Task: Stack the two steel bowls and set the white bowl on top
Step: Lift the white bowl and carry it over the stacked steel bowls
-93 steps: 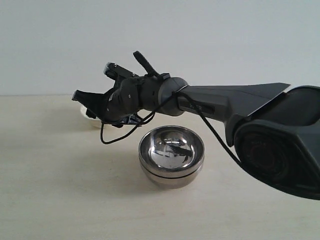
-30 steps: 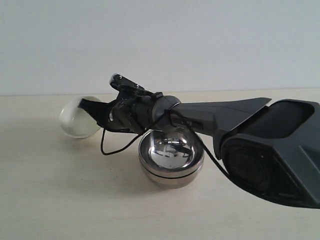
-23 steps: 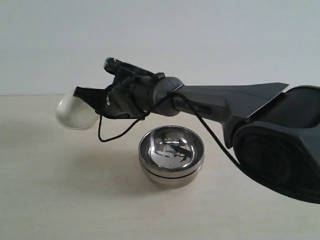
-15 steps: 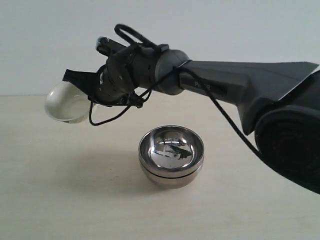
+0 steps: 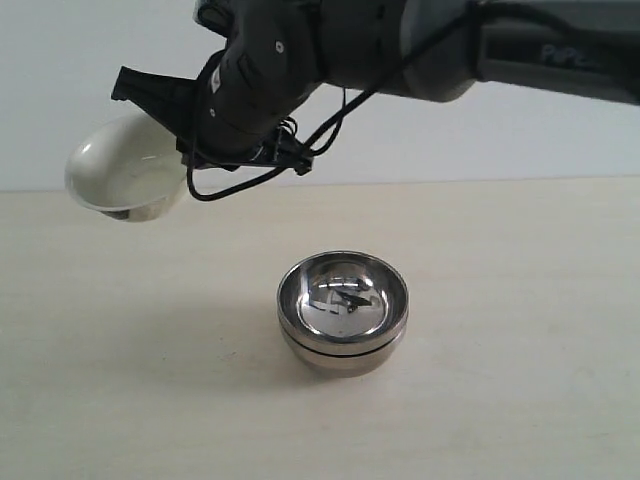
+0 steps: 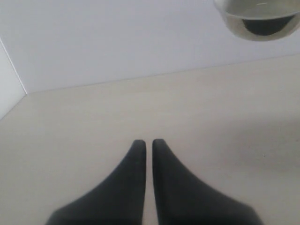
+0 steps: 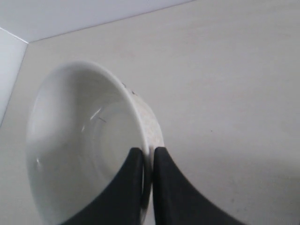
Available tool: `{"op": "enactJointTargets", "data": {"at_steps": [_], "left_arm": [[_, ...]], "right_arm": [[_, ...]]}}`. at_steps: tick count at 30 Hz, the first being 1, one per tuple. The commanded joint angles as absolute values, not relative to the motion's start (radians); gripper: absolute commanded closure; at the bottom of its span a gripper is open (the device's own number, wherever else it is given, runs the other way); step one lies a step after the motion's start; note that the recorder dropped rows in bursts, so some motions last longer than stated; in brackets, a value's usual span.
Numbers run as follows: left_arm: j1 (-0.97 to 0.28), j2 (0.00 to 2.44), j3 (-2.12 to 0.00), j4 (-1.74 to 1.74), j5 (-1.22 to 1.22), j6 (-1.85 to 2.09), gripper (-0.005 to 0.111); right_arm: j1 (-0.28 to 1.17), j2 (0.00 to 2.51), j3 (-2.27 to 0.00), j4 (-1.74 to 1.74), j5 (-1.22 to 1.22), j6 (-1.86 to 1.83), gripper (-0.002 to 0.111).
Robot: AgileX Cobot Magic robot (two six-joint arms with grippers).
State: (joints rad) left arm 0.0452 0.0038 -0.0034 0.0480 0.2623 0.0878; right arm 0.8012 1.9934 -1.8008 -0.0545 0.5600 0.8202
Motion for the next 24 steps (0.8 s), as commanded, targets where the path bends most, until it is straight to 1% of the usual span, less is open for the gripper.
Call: {"op": "enactJointTargets", "data": {"at_steps": [1,10,14,19,22,24], "left_arm": [[0.048,0.000,0.000,0.041,0.256,0.078,0.103],[0.048,0.000,0.000,0.041,0.256,0.078,0.103],[0.048,0.000,0.000,0.041,0.256,0.078,0.103],[0.048,0.000,0.000,0.041,0.256,0.078,0.103],[0.048,0.000,0.000,0.041,0.256,0.078,0.103],[0.048,0.000,0.000,0.041,0.256,0.078,0.103]], "right_arm": [[0.802,1.860,-1.654,-0.063,0.498,0.815,0.108],[0.797,1.633,-1.396,-0.089,0.499,0.847,0.108],[0.782,1.535,-1.318,-0.104,0.529,0.859,0.108],[0.731,1.445,-1.259,-0.092,0.631,0.792,0.108],[0.695,1.401,-1.201,-0.064,0.617,0.762,0.108],[0.635,1.379,-1.147,0.035,0.585,0.665,0.108]]}}
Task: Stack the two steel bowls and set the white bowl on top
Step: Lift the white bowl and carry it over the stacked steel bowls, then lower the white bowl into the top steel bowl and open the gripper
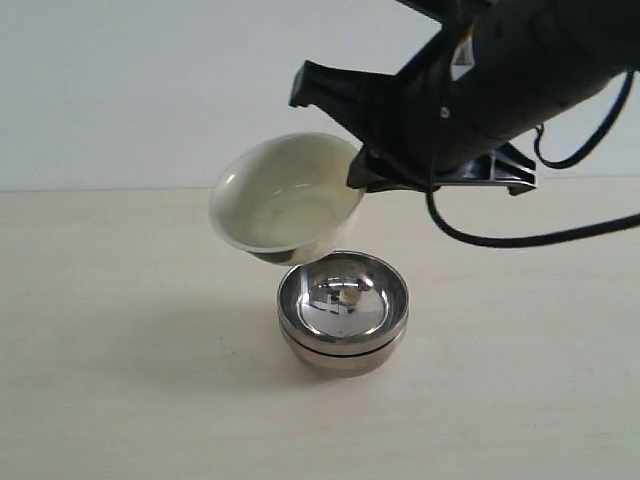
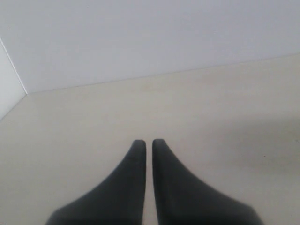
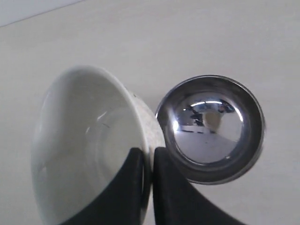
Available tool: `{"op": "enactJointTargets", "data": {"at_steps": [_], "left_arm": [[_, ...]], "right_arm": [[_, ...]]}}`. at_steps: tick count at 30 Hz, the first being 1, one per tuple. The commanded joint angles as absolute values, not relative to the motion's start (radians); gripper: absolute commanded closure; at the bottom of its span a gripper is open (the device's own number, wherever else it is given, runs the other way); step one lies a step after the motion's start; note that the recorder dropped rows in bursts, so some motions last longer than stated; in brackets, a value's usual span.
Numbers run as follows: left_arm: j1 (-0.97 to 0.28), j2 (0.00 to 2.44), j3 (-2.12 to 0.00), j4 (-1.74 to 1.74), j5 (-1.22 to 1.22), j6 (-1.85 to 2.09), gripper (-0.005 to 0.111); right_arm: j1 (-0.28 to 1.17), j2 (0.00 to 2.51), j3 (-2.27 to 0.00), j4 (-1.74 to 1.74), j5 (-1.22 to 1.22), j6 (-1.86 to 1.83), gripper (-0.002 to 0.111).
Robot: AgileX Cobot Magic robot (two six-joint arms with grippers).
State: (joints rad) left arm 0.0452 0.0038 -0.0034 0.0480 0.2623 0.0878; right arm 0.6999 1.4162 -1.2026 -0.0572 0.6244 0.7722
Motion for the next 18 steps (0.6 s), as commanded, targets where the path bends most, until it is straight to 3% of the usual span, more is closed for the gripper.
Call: {"op": "enactJointTargets", "data": {"at_steps": [1,9,18], "left_arm": [[0.048,0.000,0.000,0.041,0.256,0.078,0.103],[0.048,0.000,0.000,0.041,0.256,0.078,0.103],[0.048,0.000,0.000,0.041,0.256,0.078,0.103]], "right_arm": [[0.585,1.379,-1.120,0.130,0.573,0.578,0.108],[0.435,1.412,-1.055,0.344,0.531,0.345,0.108],[0.428,1.556,-1.057,0.462,0.453,0.254,0.108]]}}
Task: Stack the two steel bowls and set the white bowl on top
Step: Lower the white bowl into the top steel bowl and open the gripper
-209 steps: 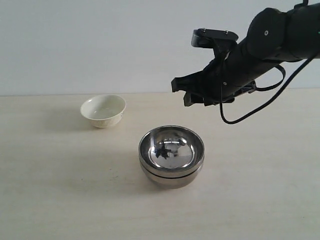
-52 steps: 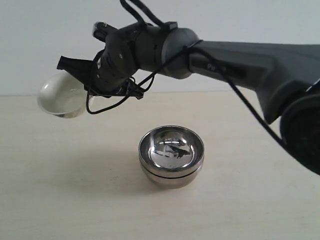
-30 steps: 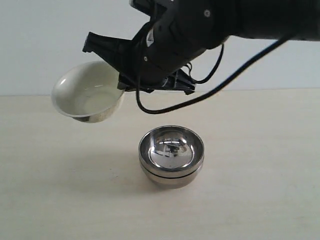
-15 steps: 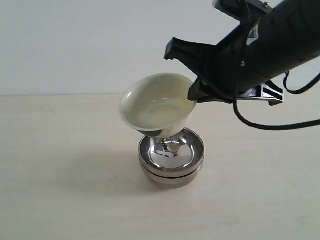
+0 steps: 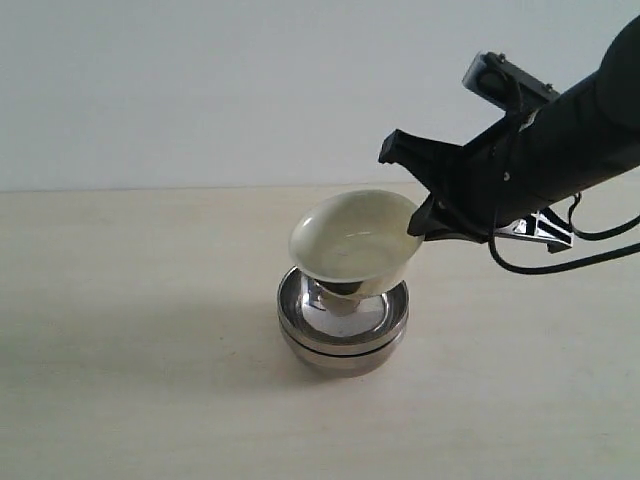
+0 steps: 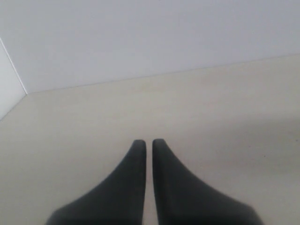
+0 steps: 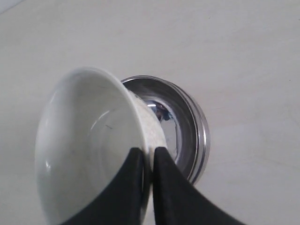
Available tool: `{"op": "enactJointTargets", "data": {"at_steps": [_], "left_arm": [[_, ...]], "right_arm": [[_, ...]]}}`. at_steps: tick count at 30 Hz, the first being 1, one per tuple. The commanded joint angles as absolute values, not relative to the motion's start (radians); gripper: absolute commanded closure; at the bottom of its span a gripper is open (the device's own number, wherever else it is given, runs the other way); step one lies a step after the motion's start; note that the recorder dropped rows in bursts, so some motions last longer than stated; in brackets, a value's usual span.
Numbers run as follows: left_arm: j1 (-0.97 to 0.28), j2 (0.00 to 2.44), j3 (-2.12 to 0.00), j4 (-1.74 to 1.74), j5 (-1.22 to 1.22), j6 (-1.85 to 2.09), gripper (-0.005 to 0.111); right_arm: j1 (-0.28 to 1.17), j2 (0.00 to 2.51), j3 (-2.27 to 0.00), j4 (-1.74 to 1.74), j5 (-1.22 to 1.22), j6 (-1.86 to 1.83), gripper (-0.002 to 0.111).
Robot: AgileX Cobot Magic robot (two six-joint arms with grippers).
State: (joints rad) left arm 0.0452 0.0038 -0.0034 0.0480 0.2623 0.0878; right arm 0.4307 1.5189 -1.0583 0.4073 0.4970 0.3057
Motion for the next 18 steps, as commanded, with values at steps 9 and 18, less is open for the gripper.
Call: {"op": "enactJointTargets", "data": {"at_steps": [9,18], "left_arm": [[0.048,0.000,0.000,0.041,0.256,0.078,0.103],[0.048,0.000,0.000,0.041,0.256,0.078,0.103]], "right_arm": [[0.428,1.631,-1.057,0.682,0.392,0.122,0.108],[0.428,1.632,-1.057,0.720,0.378,0.094,0.108]]}}
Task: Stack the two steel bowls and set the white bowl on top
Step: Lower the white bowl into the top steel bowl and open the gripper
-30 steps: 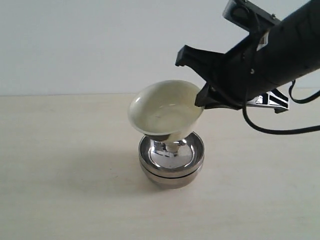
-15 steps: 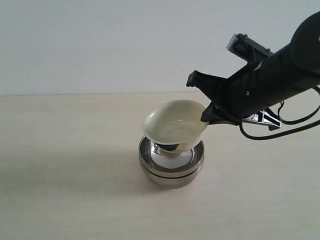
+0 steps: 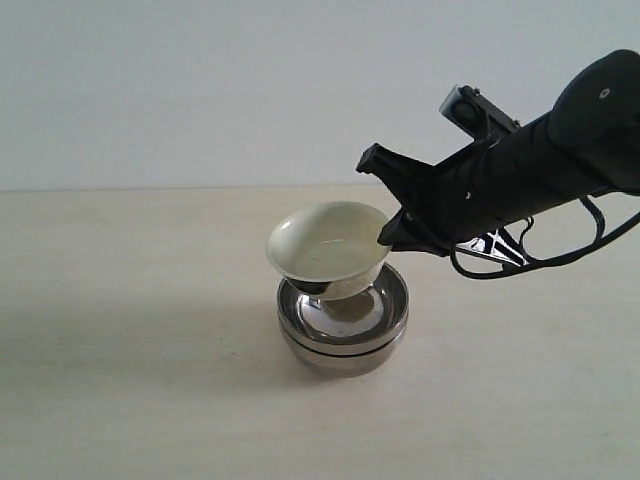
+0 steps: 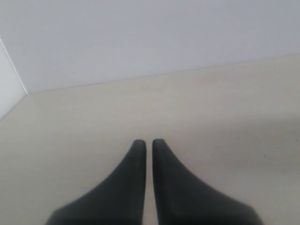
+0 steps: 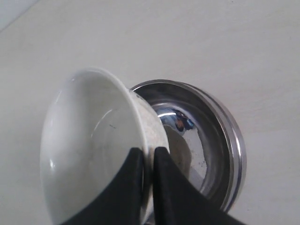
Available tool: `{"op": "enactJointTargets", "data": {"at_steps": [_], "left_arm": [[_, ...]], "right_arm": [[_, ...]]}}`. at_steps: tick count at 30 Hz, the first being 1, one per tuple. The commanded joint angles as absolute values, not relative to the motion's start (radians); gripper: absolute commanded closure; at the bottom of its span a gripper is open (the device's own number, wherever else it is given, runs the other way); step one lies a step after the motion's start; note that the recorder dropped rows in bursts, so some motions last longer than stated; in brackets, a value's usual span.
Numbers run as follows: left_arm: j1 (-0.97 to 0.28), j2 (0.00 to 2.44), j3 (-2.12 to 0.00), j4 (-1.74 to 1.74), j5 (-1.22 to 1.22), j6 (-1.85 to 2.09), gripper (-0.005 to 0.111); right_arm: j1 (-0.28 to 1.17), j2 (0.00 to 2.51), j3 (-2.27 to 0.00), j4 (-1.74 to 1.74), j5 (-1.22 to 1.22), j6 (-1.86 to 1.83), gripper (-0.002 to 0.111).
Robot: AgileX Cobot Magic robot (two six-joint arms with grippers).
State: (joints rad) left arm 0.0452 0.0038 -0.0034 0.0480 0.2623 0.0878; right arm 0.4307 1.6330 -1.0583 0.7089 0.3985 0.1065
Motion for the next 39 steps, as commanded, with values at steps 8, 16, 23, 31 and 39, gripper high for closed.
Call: {"op": "enactJointTargets", "data": {"at_steps": [8,16,23,31,39], "left_arm": [[0.048,0.000,0.000,0.041,0.256,0.078,0.103],[0.048,0.000,0.000,0.041,0.256,0.078,0.103],[0.048,0.000,0.000,0.041,0.256,0.078,0.103],[0.048,0.000,0.000,0.041,0.256,0.078,0.103],[0.048,0.000,0.000,0.041,0.256,0.078,0.103]], "right_arm": [[0.428,1.632,-1.057,0.719,0.380,0.093,0.108],[0.428,1.664,-1.057,0.709,0.386,0.090,0.108],[0.428,1.689,-1.057,0.709,0.357,0.078,0.108],[0.428,1.689,-1.057,0.709,0.363,0.078,0.108],[0.428,1.689,-1.057,0.709,0.379,0.088,0.108]]}}
